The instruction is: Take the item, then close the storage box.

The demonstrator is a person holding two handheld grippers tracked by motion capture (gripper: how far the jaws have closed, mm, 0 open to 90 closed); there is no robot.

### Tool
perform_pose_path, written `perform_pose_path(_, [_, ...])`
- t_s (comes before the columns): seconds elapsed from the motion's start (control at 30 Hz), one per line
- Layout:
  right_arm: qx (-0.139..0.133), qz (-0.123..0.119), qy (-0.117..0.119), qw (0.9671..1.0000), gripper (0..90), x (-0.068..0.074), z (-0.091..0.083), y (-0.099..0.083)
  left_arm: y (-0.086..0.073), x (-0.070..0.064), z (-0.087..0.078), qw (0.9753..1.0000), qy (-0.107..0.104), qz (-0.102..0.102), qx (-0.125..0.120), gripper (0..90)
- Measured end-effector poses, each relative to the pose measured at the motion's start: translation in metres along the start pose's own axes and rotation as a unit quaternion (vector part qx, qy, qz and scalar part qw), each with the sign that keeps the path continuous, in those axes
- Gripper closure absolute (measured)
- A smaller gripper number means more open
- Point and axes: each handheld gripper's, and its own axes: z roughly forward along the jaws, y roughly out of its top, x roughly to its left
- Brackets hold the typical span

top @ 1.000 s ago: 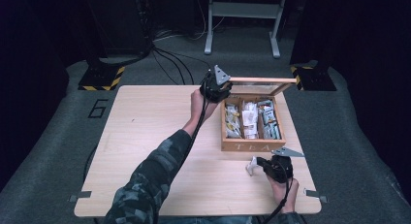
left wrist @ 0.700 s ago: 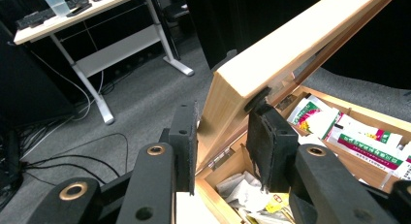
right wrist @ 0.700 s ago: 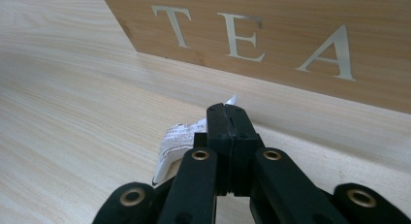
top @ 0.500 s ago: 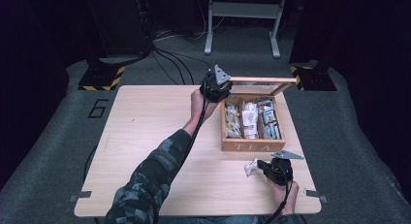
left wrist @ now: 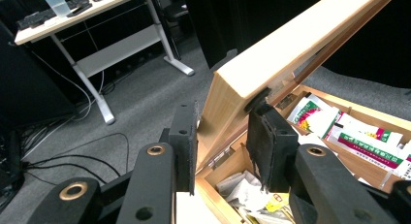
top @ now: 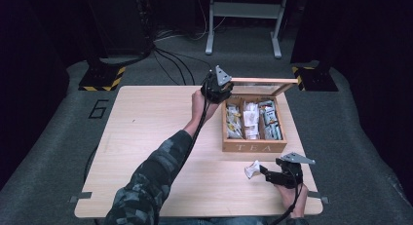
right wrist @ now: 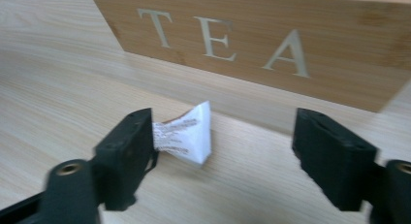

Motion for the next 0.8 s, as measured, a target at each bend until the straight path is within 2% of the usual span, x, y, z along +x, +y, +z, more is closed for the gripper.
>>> perform_pose_path(0.3, [-0.002, -0.001, -0.015, 0.9999, 10.0, -0.014, -0.011, -0.009, 0.000, 0.000, -0.001, 1.0000, -0.002, 0.001, 0.003, 64.4])
perform_pose_path(0.37, [-0.002, 0.012, -0.025, 0.9996, 7.3, -0.016, -0.014, -0.012, -0.001, -0.001, -0.002, 1.0000, -0.004, 0.003, 0.003, 64.3])
perform_pose_path(0.5, [0.001, 0.016, -0.038, 0.9992, 5.7, -0.021, -0.016, -0.015, -0.002, -0.002, -0.002, 1.0000, -0.004, 0.006, 0.003, 64.3])
perform_pose_path(0.57, [0.007, 0.021, -0.047, 0.9986, 4.7, -0.028, -0.016, -0.019, -0.003, -0.002, -0.003, 0.9999, -0.007, 0.008, 0.004, 64.2])
perform_pose_path(0.8, [0.022, 0.037, -0.060, 0.9973, 4.8, -0.043, -0.018, -0.031, -0.008, -0.003, -0.006, 0.9999, -0.015, 0.005, -0.003, 63.6])
